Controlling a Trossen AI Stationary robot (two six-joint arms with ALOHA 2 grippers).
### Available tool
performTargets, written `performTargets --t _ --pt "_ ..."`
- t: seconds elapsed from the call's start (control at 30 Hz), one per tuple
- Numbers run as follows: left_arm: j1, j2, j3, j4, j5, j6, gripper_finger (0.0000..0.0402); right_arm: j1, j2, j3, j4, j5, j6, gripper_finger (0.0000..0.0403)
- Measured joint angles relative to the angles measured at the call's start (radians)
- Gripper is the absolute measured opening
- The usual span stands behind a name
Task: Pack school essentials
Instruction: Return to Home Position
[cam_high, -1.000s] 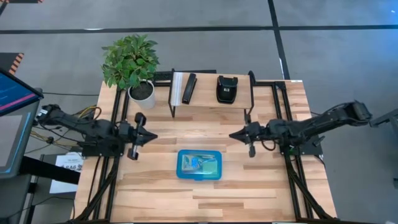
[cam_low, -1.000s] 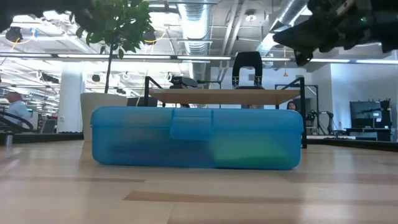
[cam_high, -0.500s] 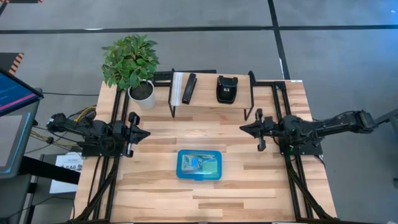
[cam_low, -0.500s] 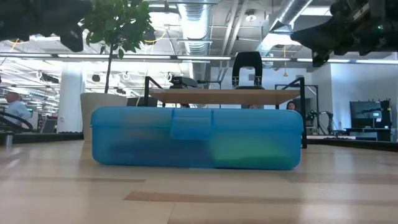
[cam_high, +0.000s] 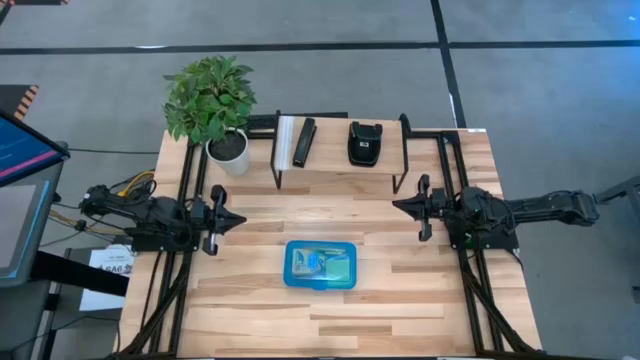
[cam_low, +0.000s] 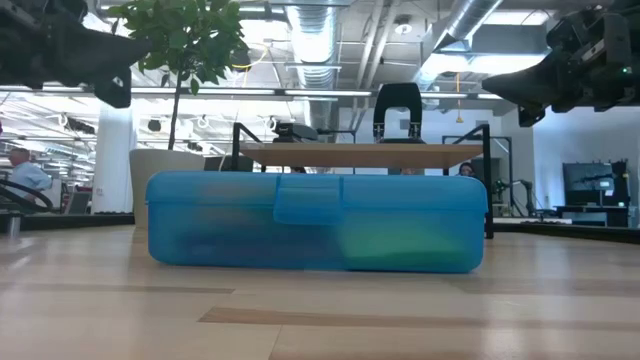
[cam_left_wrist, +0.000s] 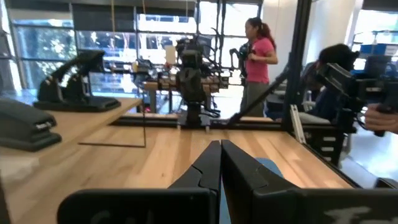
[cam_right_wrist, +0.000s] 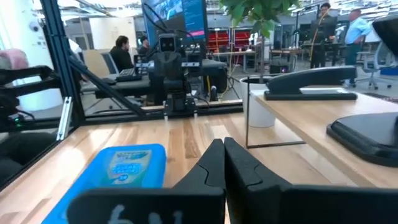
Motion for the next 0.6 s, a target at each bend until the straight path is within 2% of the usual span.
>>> performTargets --t 0.3,0.6 --pt "0.000 0.002 -0.001 -0.045 0.040 -0.027 0.0000 -0.032 -0.006 -0.001 -0.081 0.007 -0.007 0.0012" --pt "0.000 0.002 -0.002 -0.045 0.031 0.045 0.0000 -0.069 -0.006 -0.002 -0.211 0.037 -0.005 0.0026"
